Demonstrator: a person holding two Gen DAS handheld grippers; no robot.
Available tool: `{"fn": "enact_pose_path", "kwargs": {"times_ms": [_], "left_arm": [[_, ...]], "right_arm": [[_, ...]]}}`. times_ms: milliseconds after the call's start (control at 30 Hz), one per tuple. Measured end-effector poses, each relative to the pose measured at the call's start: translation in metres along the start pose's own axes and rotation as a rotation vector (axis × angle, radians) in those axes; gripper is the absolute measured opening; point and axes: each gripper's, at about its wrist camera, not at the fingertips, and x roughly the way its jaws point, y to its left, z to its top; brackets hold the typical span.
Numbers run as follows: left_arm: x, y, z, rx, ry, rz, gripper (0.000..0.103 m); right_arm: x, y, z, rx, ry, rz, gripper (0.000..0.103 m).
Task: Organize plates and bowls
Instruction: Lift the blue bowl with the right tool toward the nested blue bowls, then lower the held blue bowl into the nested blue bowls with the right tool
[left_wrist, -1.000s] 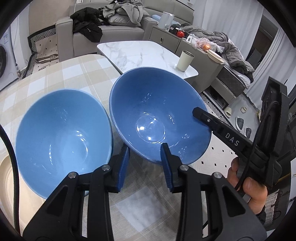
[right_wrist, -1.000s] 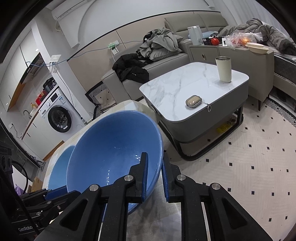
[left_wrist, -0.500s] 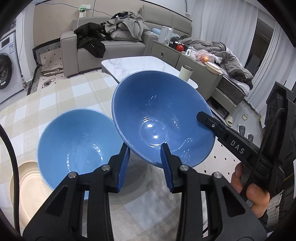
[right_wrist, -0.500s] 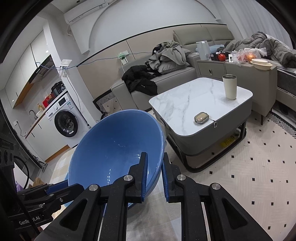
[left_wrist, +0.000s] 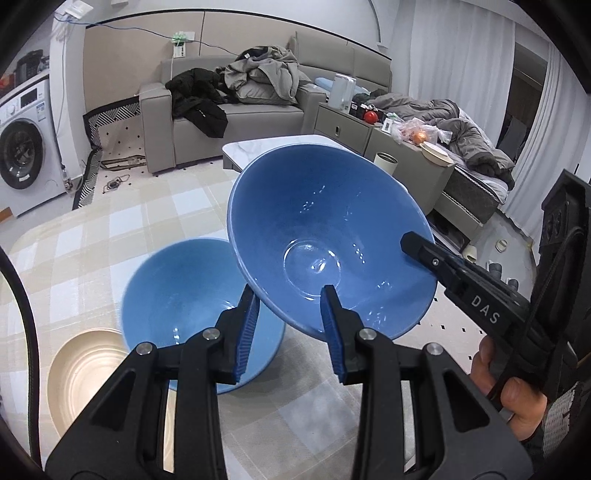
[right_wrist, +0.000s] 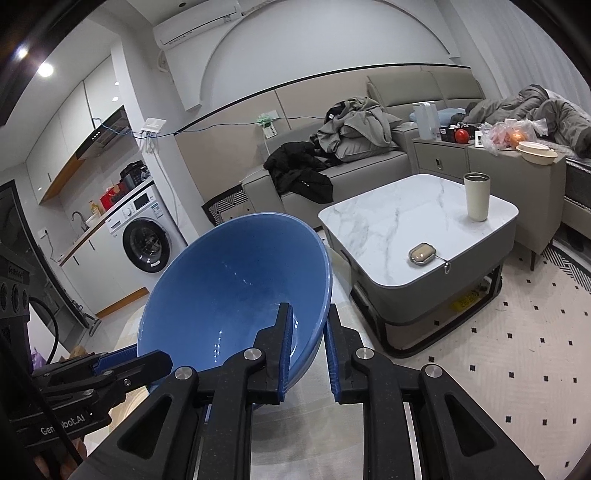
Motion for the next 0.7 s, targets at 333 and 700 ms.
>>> {"fn": "enact_pose_path", "kwargs": {"times_ms": [333,700], "left_arm": [[-0.03,0.025,-0.006,-0.031,-0.028,0.016,0.031],[-0.055,0.069,-0.018,-0.082,-0.038,0.07,0.031]], "right_arm": [[0.0,0.026,-0.003,-0.038,-0.01,0.058,0.018],[0.016,0.063,-0.014,-0.098,0.015,0.106,0.019]]}}
